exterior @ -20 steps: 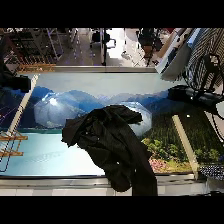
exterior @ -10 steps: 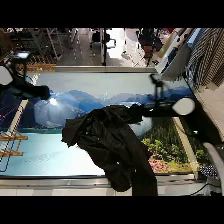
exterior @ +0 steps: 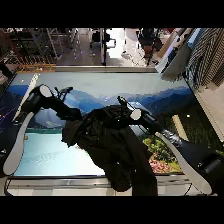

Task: Fold the clothes and pants, and hang the long-sleeved shirts on hangers.

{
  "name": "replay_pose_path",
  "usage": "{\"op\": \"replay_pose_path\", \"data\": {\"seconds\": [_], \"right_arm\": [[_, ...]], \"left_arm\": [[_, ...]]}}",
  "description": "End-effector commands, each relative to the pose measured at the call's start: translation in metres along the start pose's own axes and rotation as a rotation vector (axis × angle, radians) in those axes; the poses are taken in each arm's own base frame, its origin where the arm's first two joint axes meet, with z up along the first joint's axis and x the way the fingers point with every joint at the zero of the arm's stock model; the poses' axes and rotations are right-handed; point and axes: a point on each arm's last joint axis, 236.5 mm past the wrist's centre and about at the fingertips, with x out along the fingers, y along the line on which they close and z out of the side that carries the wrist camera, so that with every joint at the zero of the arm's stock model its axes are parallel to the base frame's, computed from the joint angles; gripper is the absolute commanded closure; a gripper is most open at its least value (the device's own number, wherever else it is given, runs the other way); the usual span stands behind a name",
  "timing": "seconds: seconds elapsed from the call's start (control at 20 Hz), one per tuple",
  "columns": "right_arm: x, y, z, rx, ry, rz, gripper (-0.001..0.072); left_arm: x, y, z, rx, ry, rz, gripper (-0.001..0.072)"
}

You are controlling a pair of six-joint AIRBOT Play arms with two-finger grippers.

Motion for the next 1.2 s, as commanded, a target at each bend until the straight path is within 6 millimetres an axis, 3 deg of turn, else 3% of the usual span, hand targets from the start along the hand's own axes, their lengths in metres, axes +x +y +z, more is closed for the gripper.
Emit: {"op": "replay_pose_path", "data": {"seconds": [0.0, 0.05, 0.2, 0.25, 0.4, 0.45, 0.5, 0.6, 0.75, 0.85, 0.9, 0.95, 1.0, 1.05, 1.15], "right_arm": [[0.019, 0.003, 0.007, 0.037, -0.003, 0.052, 0.0272], [0.02, 0.007, 0.01, 0.028, -0.011, 0.069, 0.0273], [0.024, 0.012, 0.028, 0.038, -0.063, 0.088, 0.0321], [0.027, 0.012, 0.032, 0.04, -0.068, 0.091, 0.0321], [0.042, 0.008, 0.039, 0.087, -0.059, 0.093, 0.0407], [0.048, 0.006, 0.037, 0.103, -0.038, 0.094, 0.0563], [0.052, 0.005, 0.034, 0.108, -0.016, 0.094, 0.0672], [0.049, 0.003, 0.026, 0.069, 0.021, 0.073, 0.0692], [0.012, -0.008, 0.021, -0.08, 0.078, -0.073, 0.0694], [-0.044, 0.001, 0.037, -0.235, 0.044, -0.189, 0.0693], [-0.074, 0.014, 0.045, -0.29, 0.008, -0.212, 0.0693], [-0.105, 0.034, 0.05, -0.331, -0.035, -0.211, 0.0693], [-0.131, 0.052, 0.051, -0.356, -0.067, -0.196, 0.0693], [-0.153, 0.067, 0.048, -0.378, -0.091, -0.183, 0.0693], [-0.18, 0.079, 0.036, -0.392, -0.097, -0.176, 0.0693]], "left_arm": [[0.045, -0.002, -0.016, 0.049, 0.115, -0.003, 0.0143], [0.053, 0.008, -0.021, 0.03, 0.143, 0.041, 0.018], [0.064, 0.037, -0.013, -0.011, 0.12, 0.16, 0.0616], [0.061, 0.039, -0.007, -0.013, 0.093, 0.161, 0.0687], [0.042, 0.037, 0.0, -0.01, 0.048, 0.166, 0.0687], [0.033, 0.035, 0.002, -0.002, 0.032, 0.168, 0.0687], [0.023, 0.031, 0.004, 0.007, 0.014, 0.17, 0.0687], [-0.003, 0.023, 0.006, 0.034, -0.026, 0.173, 0.0687], [-0.042, 0.005, 0.002, 0.099, -0.063, 0.158, 0.0688], [-0.066, -0.022, 0.004, 0.147, -0.126, 0.093, 0.0687], [-0.074, -0.035, 0.006, 0.154, -0.151, 0.058, 0.0636], [-0.076, -0.044, 0.004, 0.156, -0.153, 0.028, 0.0306], [-0.072, -0.056, 0.001, 0.163, -0.138, -0.007, 0.0038], [-0.065, -0.063, -0.002, 0.171, -0.122, -0.021, 0.0052], [-0.043, -0.07, -0.007, 0.179, -0.091, -0.021, 0.0052]]}}
